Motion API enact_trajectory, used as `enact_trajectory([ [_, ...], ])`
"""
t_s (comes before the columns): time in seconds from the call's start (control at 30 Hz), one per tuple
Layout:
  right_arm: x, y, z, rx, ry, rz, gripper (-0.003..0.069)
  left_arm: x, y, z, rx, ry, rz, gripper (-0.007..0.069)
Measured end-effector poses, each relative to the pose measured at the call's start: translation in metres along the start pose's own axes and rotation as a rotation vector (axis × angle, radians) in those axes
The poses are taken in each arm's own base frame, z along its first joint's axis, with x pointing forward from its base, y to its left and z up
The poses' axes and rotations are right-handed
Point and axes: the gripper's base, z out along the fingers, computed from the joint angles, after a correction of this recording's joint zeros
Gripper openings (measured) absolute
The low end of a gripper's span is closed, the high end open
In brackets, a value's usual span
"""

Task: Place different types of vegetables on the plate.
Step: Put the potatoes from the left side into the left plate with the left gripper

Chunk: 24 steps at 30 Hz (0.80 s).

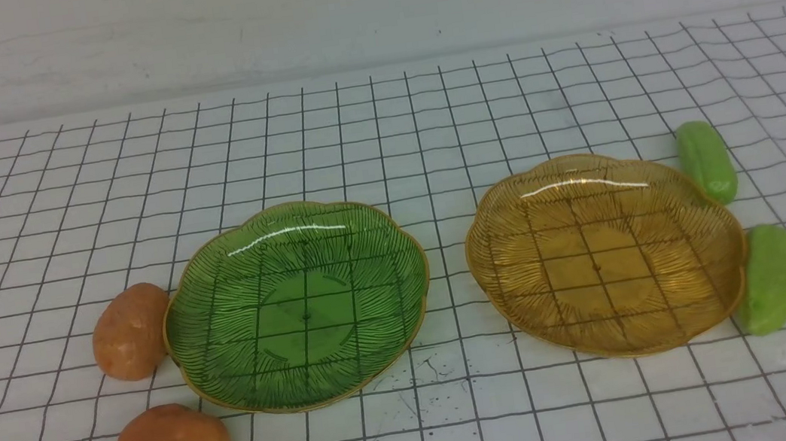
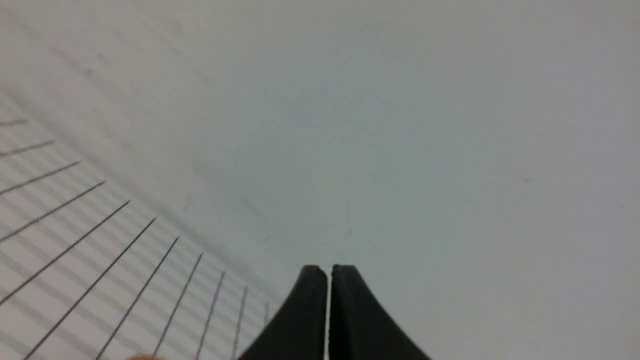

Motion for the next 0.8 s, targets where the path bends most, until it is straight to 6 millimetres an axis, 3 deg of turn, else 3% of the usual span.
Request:
enact_trajectory([
  [0.17,-0.004,0.003,0.0,-0.035,-0.064,0.179,-0.0002,-0.038,-0.049,0.008,0.113,0.116,0.149,-0.0008],
  [0.23,-0.012,0.003,0.0,-0.064,-0.146,0.385,-0.0002,-0.043,-0.068,0.022,0.126,0.321,0.225,-0.0008],
  [0.27,-0.014,0.003,-0.001,-0.07,-0.165,0.432,-0.0002,-0.043,-0.069,0.024,0.126,0.343,0.227,-0.0008],
  [0.33,-0.023,0.0,-0.003,-0.097,-0.272,0.723,-0.0002,-0.037,-0.076,0.045,0.096,0.59,0.285,-0.0008],
  [0.4,-0.028,-0.005,-0.005,-0.107,-0.344,0.944,-0.0002,-0.023,-0.071,0.069,0.033,0.829,0.329,-0.0008],
  [0.43,-0.029,-0.006,-0.005,-0.106,-0.354,0.971,-0.0002,-0.023,-0.071,0.071,0.029,0.846,0.335,-0.0008],
  [0.53,-0.032,-0.011,-0.007,-0.089,-0.415,1.07,-0.0002,0.002,-0.05,0.114,-0.104,1.147,0.438,-0.0008],
  [0.8,-0.033,-0.014,-0.007,-0.028,-0.437,0.892,-0.0002,0.021,-0.029,0.192,-0.234,1.289,0.542,-0.0008],
])
